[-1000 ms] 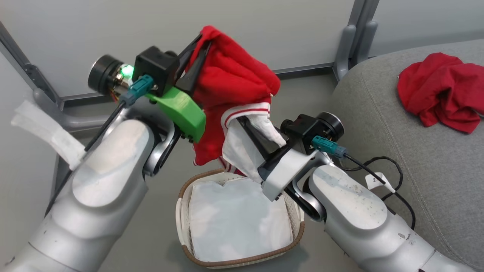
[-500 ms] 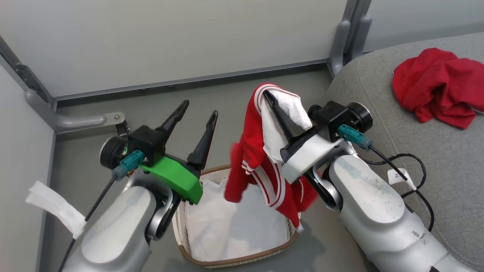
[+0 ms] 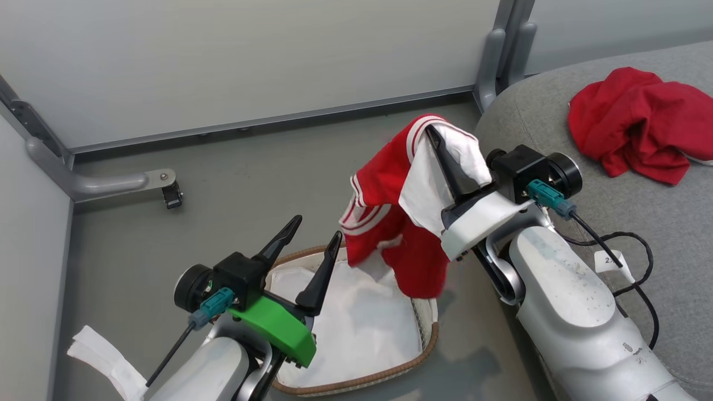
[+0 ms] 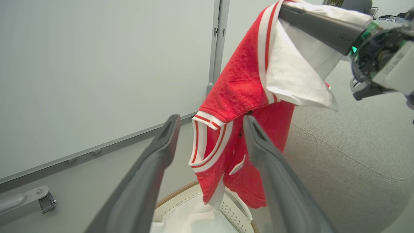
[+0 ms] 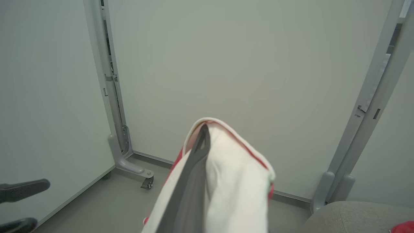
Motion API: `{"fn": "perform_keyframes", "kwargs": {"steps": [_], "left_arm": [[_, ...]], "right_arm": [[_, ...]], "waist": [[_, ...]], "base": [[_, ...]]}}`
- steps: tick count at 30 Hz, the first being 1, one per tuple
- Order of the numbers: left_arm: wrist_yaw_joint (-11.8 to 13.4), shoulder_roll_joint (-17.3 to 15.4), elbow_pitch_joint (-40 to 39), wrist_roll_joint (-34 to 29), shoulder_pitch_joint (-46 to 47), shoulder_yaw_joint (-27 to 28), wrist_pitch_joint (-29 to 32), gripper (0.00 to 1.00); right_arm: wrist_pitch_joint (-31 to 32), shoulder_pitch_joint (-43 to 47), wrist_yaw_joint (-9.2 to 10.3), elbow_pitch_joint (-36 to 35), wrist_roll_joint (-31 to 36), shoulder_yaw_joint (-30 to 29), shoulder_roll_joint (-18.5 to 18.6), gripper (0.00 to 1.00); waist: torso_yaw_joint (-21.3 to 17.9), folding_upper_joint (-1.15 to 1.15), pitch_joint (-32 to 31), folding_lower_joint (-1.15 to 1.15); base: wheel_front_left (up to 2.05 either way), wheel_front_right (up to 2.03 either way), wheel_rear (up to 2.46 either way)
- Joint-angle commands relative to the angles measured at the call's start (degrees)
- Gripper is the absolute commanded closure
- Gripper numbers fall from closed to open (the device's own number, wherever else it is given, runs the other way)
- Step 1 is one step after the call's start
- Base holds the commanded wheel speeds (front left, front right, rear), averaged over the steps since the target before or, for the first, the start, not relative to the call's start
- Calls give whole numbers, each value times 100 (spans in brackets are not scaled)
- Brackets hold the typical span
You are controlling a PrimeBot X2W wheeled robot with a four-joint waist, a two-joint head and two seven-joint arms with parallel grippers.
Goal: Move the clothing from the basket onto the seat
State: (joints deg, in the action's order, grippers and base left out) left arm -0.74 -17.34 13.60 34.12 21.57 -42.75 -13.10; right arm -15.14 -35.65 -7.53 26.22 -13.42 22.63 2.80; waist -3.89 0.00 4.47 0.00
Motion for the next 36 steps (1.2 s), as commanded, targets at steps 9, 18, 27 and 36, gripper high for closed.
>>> {"fn": "perform_keyframes", "kwargs": {"steps": [9,18,27,36], "left_arm": [[67,-10,-119,-114,-138,-62,-60,0],[127,-51,-209,-231,60,-122,-33,0],[111,-70,-256,-390,228,-268,72,0],[109,-50,-286,-492,402,-398,170,0]], "right_arm": [[-1,-117,8,-93,221,-219,19,100],[-1,-139,8,-318,546,-456,36,100],[-1,109,8,-618,603,-756,113,100],[-1,33,8,-537,528,-977,227,100]], "waist": [[-442,0,105,0],[-1504,0,451,0],[-2295,0,741,0],[-2349,0,951,0]], "base": [[0,0,0],[0,0,0],[0,0,0],[0,0,0]]}}
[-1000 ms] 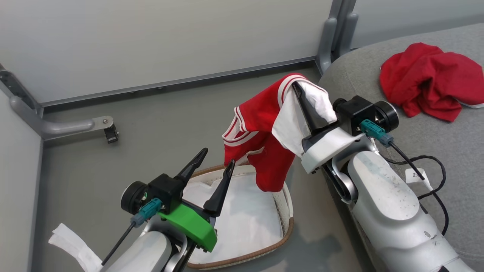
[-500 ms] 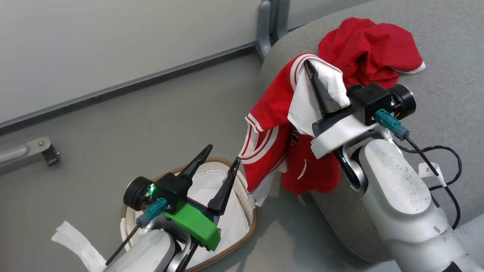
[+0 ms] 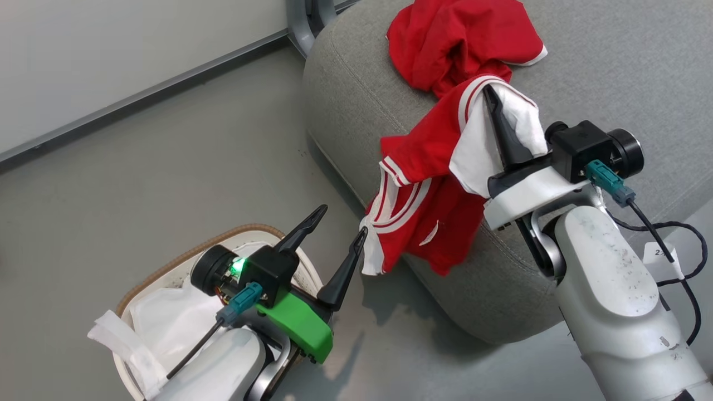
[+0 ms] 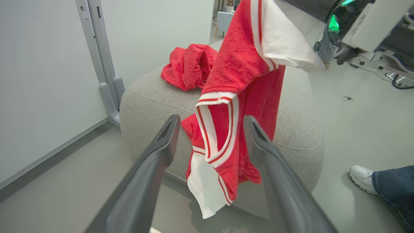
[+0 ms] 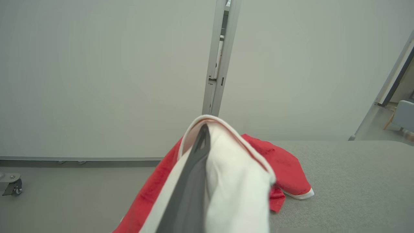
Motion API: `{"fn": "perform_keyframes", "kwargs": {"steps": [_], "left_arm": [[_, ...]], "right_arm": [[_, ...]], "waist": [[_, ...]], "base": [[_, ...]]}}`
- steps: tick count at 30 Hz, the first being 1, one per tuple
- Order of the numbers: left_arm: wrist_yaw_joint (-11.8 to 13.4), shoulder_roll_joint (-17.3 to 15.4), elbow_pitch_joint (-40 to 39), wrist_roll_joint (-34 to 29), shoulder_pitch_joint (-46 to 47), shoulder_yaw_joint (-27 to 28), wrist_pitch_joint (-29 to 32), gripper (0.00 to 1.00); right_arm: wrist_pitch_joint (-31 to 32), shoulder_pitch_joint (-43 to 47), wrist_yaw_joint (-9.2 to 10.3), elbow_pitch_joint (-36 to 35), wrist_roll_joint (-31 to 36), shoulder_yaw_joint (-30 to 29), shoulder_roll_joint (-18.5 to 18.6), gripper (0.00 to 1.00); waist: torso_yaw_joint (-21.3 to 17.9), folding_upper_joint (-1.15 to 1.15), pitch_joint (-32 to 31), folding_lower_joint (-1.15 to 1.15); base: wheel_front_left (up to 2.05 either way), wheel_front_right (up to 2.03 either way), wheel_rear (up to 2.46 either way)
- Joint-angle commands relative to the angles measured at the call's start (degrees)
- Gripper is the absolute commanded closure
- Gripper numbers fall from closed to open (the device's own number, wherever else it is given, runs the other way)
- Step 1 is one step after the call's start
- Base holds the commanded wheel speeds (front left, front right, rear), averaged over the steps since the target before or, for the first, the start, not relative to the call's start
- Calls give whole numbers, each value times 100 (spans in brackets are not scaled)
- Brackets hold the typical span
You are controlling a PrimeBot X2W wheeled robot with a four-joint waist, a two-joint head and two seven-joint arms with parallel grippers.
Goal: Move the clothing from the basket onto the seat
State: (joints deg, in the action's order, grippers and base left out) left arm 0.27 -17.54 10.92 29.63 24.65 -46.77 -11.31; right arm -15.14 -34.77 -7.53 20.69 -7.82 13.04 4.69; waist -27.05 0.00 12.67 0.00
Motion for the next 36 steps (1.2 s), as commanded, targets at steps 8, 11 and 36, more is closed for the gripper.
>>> {"fn": "perform_keyframes", "kwargs": {"steps": [8,11,36], "left_arm": [[20,15,9,-113,249,-49,-24,0],[5,59,25,-142,312,-78,-39,0],[-57,218,91,-528,1099,-292,-95,0]], "right_arm": [[89,-850,8,378,-247,19,407,100],[224,-1422,8,506,-345,4,727,100],[987,-3711,8,2920,87,-1985,3173,100]], "waist": [[379,0,385,0],[619,0,510,0],[2206,0,2079,0]], "base": [[0,0,0],[0,0,0],[0,0,0]]}}
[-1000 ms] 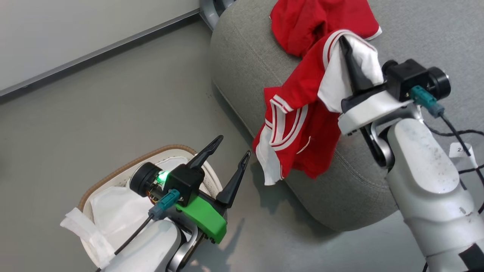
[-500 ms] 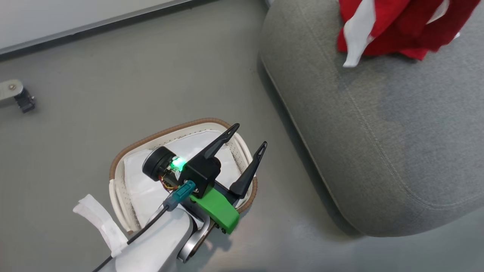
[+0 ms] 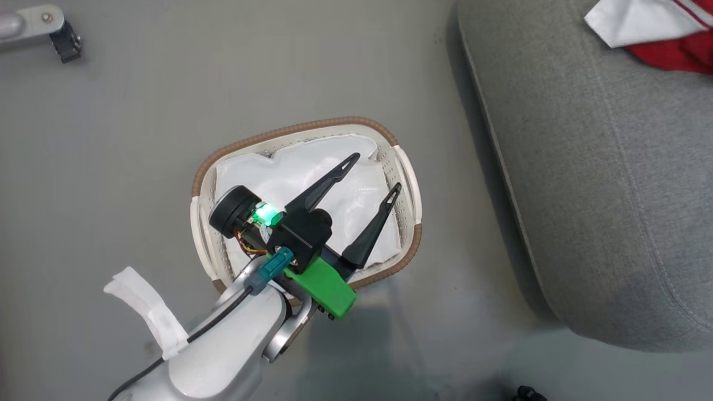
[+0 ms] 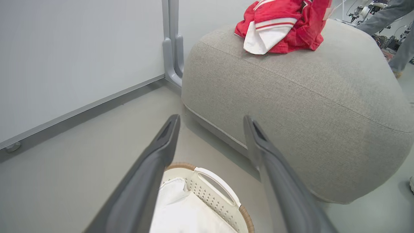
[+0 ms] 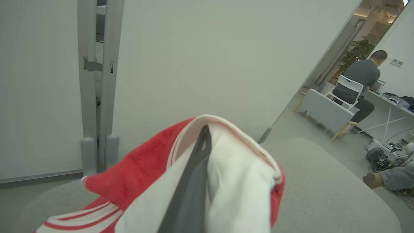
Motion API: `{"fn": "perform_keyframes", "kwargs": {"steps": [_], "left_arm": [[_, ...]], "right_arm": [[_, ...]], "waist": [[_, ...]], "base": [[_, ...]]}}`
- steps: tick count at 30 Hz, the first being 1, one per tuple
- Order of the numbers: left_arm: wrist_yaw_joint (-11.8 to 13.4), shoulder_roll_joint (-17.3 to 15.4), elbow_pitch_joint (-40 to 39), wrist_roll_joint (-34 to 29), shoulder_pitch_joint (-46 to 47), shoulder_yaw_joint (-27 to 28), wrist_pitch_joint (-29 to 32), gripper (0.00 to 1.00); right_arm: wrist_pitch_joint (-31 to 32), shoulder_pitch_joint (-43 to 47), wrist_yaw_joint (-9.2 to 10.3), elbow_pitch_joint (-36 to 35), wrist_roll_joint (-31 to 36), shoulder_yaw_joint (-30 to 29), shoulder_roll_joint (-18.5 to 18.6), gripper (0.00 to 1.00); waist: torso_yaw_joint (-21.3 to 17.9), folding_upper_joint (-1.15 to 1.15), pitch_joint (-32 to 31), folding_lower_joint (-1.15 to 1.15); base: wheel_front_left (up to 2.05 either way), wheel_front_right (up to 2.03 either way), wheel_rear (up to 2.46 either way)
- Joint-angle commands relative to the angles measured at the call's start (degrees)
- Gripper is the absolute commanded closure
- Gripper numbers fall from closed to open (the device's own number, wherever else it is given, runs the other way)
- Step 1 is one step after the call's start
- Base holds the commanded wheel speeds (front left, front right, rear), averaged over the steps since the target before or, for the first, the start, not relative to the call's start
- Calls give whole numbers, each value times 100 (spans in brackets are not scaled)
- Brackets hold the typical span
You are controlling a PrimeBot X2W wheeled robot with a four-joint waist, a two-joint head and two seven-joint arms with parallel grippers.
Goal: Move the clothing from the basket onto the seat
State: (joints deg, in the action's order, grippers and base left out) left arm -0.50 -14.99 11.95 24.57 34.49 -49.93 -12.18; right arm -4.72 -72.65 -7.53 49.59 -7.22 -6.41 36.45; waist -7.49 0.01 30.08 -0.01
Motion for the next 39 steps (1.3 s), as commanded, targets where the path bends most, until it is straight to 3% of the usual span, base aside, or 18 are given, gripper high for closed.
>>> {"fn": "perform_keyframes", "kwargs": {"steps": [1,6,14,15,16,17,18,24,39], "left_arm": [[31,-55,-23,-33,119,28,4,0],[106,-177,-119,-44,73,45,76,0],[191,-364,-280,-43,22,54,212,0],[202,-383,-295,-36,18,60,229,0],[218,-404,-306,-27,12,68,233,0],[224,-414,-316,-17,5,72,244,0],[236,-424,-329,-7,-6,75,251,0],[307,-490,-356,47,-83,115,212,0],[549,-428,-251,397,-428,480,-153,0]], "right_arm": [[-133,176,8,159,44,-146,-34,100],[-610,583,8,794,119,-579,-260,100],[-937,879,8,1278,212,-664,-745,100],[-962,909,8,1281,235,-640,-813,90],[-997,947,8,1258,233,-608,-908,60],[-1009,988,8,1219,239,-579,-966,18],[-1029,1039,8,1158,240,-539,-1027,0],[-1049,1503,8,386,43,-332,-1355,0],[-1052,3068,8,-1145,-101,-137,-1721,0]], "waist": [[250,-1,378,1],[186,-1,522,1],[-74,-1,542,1],[-102,-1,535,1],[-140,-1,520,1],[-166,-1,504,1],[-195,-1,481,1],[-308,-1,300,1],[-393,-1,-449,1]], "base": [[0,0,0],[0,0,0],[0,0,0],[0,0,0],[0,0,0],[0,0,0],[0,0,0],[0,0,0],[0,0,0]]}}
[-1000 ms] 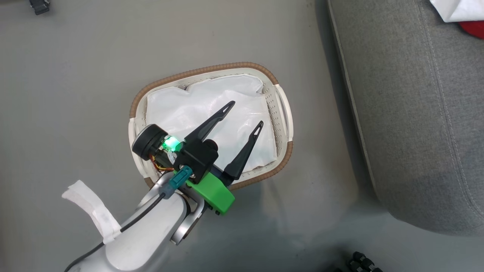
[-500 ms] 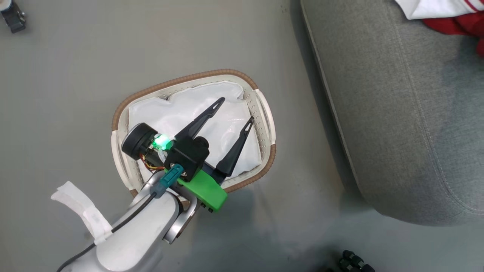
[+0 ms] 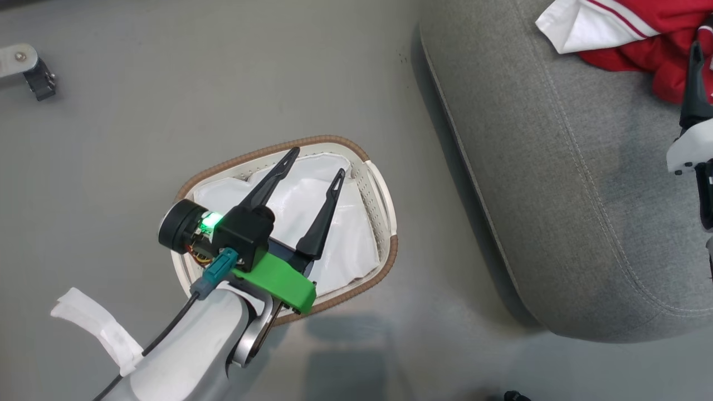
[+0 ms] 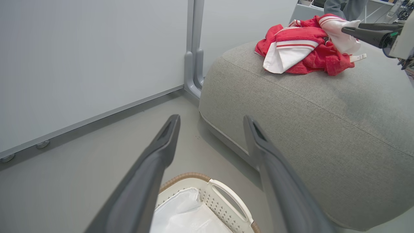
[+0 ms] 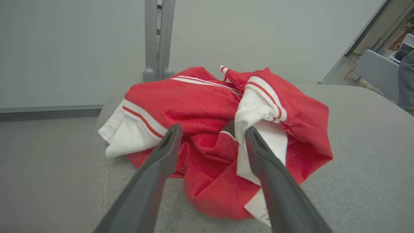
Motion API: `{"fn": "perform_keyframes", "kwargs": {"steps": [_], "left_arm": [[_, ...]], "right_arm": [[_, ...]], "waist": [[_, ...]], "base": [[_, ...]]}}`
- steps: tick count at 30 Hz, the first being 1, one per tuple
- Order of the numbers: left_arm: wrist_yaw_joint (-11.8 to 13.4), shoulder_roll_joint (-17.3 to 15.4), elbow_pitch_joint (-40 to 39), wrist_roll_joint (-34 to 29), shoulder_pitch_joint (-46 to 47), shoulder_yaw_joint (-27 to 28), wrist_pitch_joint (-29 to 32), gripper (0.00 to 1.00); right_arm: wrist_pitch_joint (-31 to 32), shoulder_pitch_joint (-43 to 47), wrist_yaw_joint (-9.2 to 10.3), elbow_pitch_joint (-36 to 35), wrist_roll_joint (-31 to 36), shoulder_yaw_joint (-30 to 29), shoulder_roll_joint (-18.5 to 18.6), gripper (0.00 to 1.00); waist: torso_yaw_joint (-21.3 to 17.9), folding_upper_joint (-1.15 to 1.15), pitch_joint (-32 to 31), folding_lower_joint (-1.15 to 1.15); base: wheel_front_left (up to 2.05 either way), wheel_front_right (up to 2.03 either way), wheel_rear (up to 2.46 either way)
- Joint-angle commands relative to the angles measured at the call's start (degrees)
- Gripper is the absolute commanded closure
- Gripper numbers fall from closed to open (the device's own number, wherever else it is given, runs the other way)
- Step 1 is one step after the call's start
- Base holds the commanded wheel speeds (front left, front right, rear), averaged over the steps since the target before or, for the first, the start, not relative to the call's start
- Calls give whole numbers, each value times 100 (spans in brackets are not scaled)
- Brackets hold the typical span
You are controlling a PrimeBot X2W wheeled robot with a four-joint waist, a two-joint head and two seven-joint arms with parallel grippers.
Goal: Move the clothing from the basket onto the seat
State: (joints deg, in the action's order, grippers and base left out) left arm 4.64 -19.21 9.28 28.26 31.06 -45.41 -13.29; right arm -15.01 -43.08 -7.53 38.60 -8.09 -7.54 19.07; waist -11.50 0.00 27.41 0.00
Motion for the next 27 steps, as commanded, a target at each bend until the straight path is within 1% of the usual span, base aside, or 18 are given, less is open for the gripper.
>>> {"fn": "perform_keyframes", "kwargs": {"steps": [1,6,13,17,21,24,27], "left_arm": [[44,13,35,57,-118,55,-59,0],[127,100,144,195,-329,284,-150,0],[118,281,207,282,-651,714,-191,0],[90,419,140,186,-916,1103,-192,0],[103,563,82,77,-1239,1611,-191,0],[53,684,59,7,-1519,2036,-188,0],[8,777,101,-91,-1778,2374,-186,0]], "right_arm": [[-24,182,8,-123,-3,-37,4,0],[-23,495,8,-458,48,-18,-63,0],[-23,585,8,-629,123,98,-137,0],[-23,666,8,-698,144,187,-285,0],[-18,756,8,-773,136,241,-448,0],[-17,898,8,-827,182,366,-668,0],[-17,1036,8,-868,184,489,-793,0]], "waist": [[18,0,-241,0],[82,0,-574,0],[330,0,-1027,0],[565,0,-1262,0],[806,0,-1475,0],[977,0,-1622,0],[1128,0,-1759,0]], "base": [[0,0,0],[0,0,0],[0,0,0],[0,0,0],[0,0,0],[0,0,0],[0,0,0]]}}
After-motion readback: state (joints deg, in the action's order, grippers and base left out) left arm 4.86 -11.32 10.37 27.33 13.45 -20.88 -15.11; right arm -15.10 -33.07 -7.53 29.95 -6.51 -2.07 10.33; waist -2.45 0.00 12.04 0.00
